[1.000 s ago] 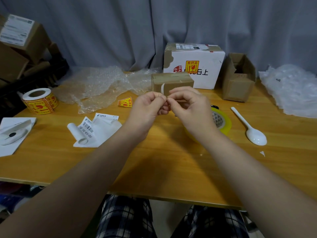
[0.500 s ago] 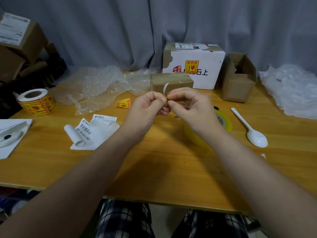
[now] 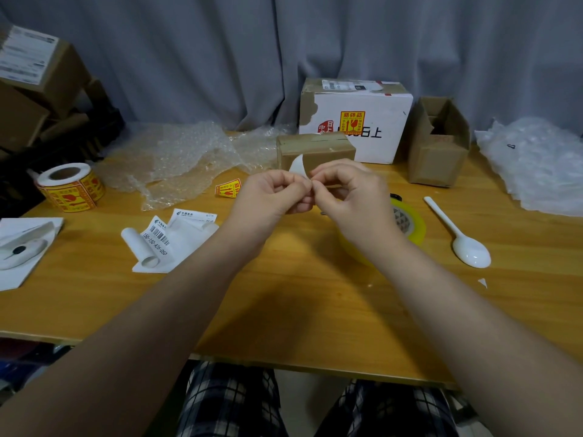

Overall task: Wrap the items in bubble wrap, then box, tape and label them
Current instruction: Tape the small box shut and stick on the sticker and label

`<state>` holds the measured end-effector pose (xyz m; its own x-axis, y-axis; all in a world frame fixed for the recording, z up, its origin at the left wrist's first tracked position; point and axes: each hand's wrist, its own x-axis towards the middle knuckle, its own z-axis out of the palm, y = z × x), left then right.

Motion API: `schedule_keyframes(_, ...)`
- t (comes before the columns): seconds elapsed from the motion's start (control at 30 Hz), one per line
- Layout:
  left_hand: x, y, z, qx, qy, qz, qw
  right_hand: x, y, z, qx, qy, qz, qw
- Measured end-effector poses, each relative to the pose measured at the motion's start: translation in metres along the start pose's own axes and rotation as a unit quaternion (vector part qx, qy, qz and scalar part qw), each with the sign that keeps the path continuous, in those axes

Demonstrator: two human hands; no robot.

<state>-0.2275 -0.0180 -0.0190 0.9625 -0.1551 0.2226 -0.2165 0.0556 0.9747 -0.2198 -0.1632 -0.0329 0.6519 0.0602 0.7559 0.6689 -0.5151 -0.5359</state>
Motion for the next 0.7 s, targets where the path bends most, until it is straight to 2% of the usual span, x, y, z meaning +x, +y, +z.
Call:
schedule_keyframes(0.3, -0.002, 0.011, 0.004, 0.049, 0.039, -0.055, 0.997, 0.002, 0.005, -0.001, -0.148, -0.079, -0.147, 0.975)
schedule_keyframes(0.57, -0.002, 0.013, 0.005, 0.063, 0.059, -0.089, 0.992, 0.005, 0.004, 0.0, -0.211, -0.125, -0.208, 0.947)
schedule_keyframes(0.7, -0.003, 0.009, 0.005, 0.063, 0.061, -0.085, 0.993, 0.005, 0.003, -0.001, -0.205, -0.138, -0.209, 0.946)
